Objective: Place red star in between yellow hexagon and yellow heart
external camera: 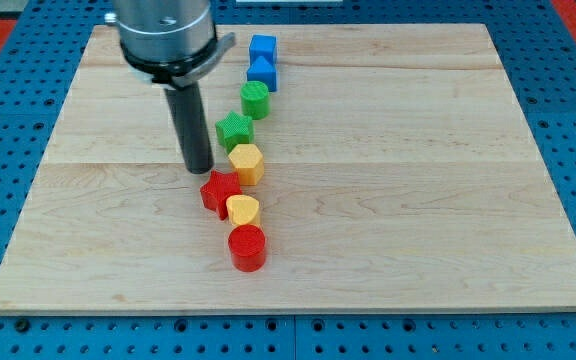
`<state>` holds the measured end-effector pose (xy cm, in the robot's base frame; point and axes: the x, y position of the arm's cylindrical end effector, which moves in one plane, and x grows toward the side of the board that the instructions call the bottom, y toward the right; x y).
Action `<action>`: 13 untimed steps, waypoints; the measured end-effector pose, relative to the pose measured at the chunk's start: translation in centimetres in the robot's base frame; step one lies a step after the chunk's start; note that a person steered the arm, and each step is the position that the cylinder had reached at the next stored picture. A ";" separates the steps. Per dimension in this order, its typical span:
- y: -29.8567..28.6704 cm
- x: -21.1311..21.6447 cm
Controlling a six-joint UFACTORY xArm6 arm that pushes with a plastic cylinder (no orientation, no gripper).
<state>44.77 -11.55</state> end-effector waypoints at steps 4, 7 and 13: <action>-0.5 2.6; 0.2 3.4; 2.2 -1.0</action>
<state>43.78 -9.32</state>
